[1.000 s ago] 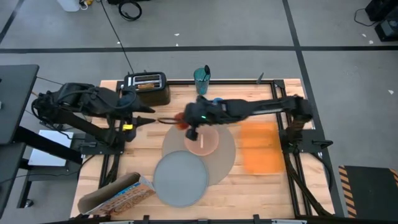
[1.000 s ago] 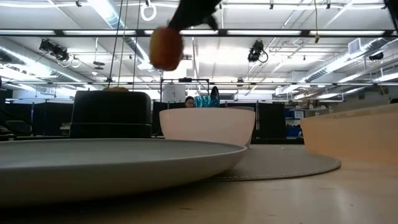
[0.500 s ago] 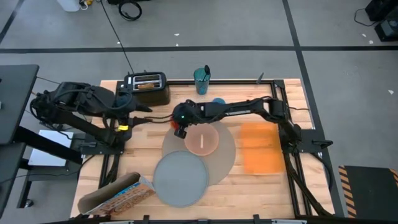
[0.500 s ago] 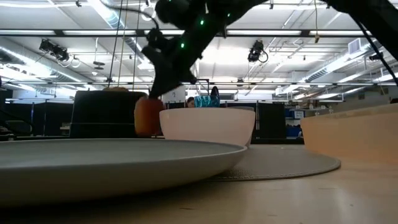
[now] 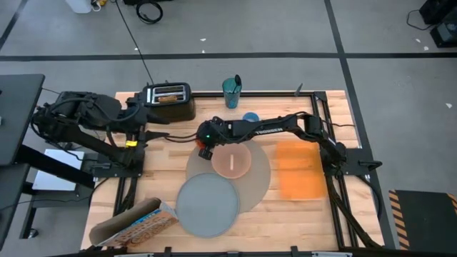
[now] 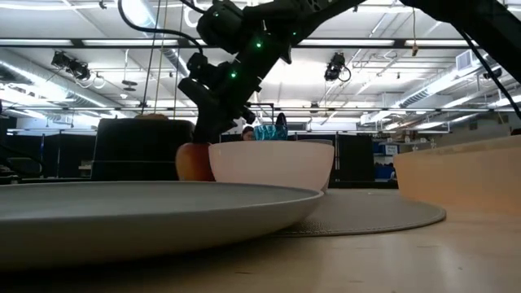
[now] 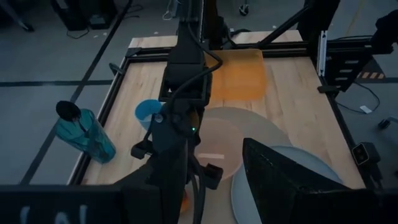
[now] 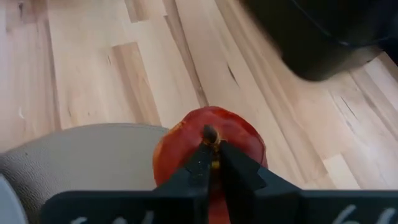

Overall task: Arrange a breakfast setting
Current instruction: Put the apple on the brown table mat to the top left of the light orange bowl, then put the toasted bread on the light blue plate

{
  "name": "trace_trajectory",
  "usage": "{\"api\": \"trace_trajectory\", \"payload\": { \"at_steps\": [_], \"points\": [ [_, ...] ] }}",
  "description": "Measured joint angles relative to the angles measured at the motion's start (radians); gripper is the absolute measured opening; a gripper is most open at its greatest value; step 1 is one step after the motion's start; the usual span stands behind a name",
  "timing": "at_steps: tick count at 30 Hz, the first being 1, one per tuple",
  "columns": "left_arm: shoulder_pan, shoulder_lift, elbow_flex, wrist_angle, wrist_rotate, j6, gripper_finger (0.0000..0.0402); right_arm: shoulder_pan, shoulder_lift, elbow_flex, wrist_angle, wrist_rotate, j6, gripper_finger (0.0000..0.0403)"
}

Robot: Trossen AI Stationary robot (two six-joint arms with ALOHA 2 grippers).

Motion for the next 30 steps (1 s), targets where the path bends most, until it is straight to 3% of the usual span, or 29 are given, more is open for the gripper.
{"api": "trace_trajectory", "payload": {
  "at_steps": [14,30],
  "points": [
    [0.000,0.001,0.000,0.000,0.001,0.009,0.0164,0.000,-0.013,-0.002,0.008,0.001,0.018,0.0123],
    [0.000,0.002,0.000,-0.025,0.023,-0.024,0.0164,-0.010,-0.148,-0.002,-0.031,0.005,0.043,0.0134]
  ]
}}
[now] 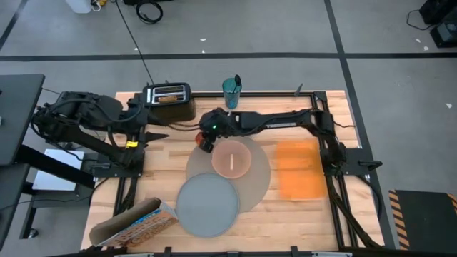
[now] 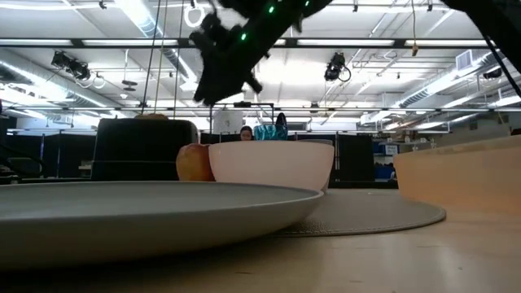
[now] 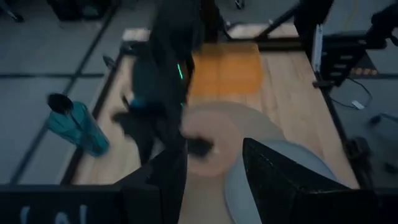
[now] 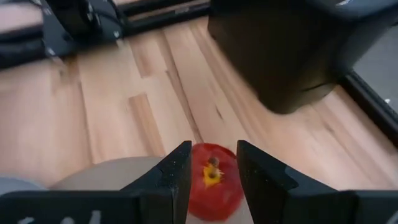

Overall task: Arrange a breakfast setting
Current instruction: Put the toasted bread on the light blue plate

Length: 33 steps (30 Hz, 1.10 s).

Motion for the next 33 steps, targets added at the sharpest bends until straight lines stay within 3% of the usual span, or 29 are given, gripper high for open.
{"api": "trace_trajectory", "payload": {
  "at_steps": [9,16,20,24,28,33],
  "points": [
    [0.021,-0.045,-0.029,-0.269,-0.005,-0.172,0.0164,0.000,-0.244,0.000,-0.065,0.008,-0.024,0.0131],
    [0.196,-0.223,-0.282,-0.044,0.022,-0.028,0.0164,0.002,-0.397,0.000,-0.018,0.010,-0.075,0.0130],
    [0.349,-0.264,-0.442,0.129,0.109,0.039,0.0164,0.007,-0.443,0.000,0.055,0.010,-0.076,0.0130],
    [0.533,-0.202,-0.540,0.244,0.224,0.104,0.0164,0.018,-0.459,0.000,0.131,0.010,-0.079,0.0130],
    [0.748,-0.076,-0.555,0.261,0.349,0.198,0.0164,0.031,-0.459,0.000,0.152,0.009,-0.079,0.0130],
    [0.958,0.108,-0.543,0.235,0.330,0.300,0.0164,0.058,-0.459,0.001,0.115,0.015,-0.079,0.0130]
  ]
}}
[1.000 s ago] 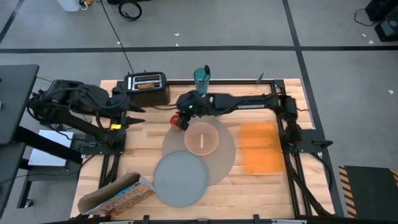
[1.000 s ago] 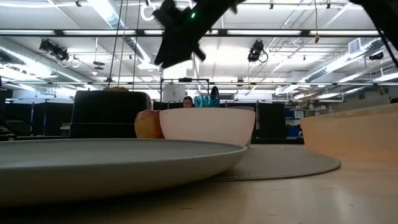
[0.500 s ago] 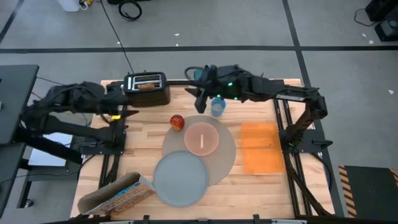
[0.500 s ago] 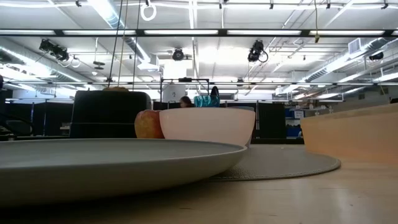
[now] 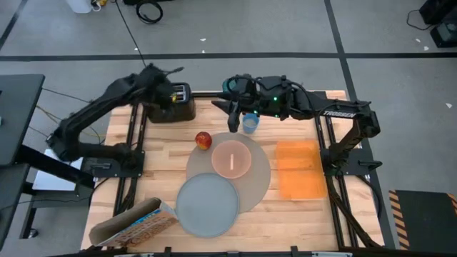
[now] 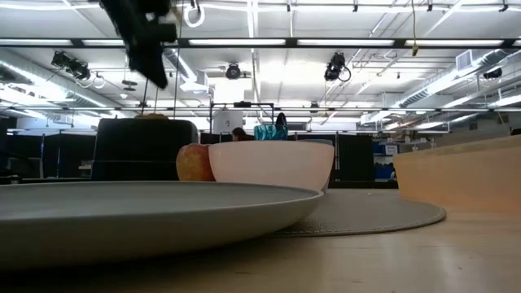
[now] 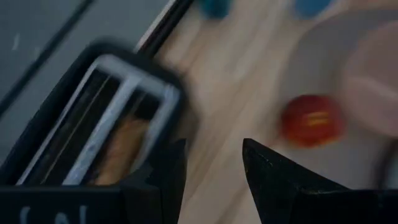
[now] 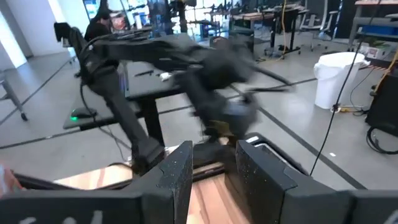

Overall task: Arrange a breakfast setting
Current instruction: Put the toasted bread on the light blue plate

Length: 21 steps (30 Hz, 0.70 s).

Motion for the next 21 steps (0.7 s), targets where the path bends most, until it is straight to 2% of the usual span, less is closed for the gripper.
{"api": "trace_trajectory", "payload": {
  "at_steps": [4,8,15,21],
  "points": [
    [0.025,0.165,0.040,-0.045,-0.059,0.050,0.0156,0.014,0.000,0.000,-0.017,0.010,0.000,0.0130],
    [0.027,0.261,0.098,-0.050,-0.116,0.056,0.0145,0.016,0.000,0.000,-0.043,0.012,0.006,0.0130],
    [0.030,0.296,0.185,-0.051,-0.177,0.102,0.0142,0.018,0.001,0.000,-0.057,0.012,0.008,0.0130],
    [0.101,0.306,0.191,-0.123,-0.191,0.161,0.0142,0.018,0.001,0.000,-0.091,0.012,0.008,0.0130]
  ]
}}
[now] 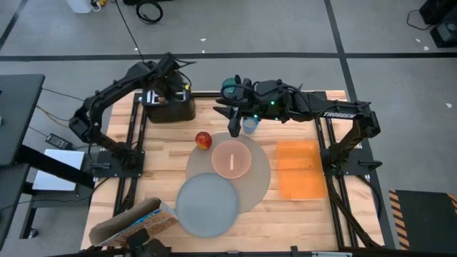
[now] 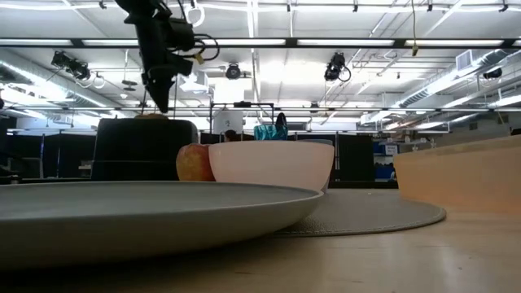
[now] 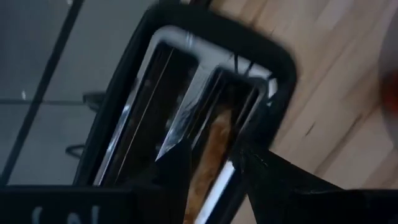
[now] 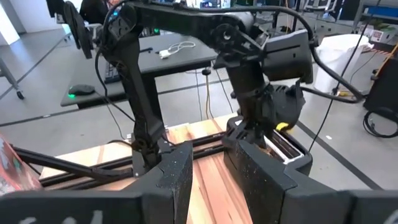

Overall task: Arrange a breakfast setting
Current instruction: Put the toasted bread on the light blue plate

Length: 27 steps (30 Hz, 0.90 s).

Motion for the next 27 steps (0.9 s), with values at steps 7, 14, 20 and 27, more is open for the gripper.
{"api": "trace_trajectory", "payload": {
  "at_steps": [7,14,20,27],
  "points": [
    [0.065,0.009,-0.001,-0.033,0.031,0.031,0.0155,0.000,0.000,0.000,-0.011,-0.001,0.000,0.0130],
    [0.066,0.038,-0.006,-0.051,0.056,0.073,0.0157,0.000,0.000,0.000,-0.012,-0.002,0.000,0.0130],
    [0.072,0.069,-0.003,-0.093,0.055,0.131,0.0157,0.006,0.001,0.000,-0.014,-0.002,0.000,0.0130],
    [0.072,0.070,-0.003,-0.086,0.059,0.133,0.0122,0.007,0.000,0.000,-0.015,-0.006,0.000,0.0130]
  ]
}}
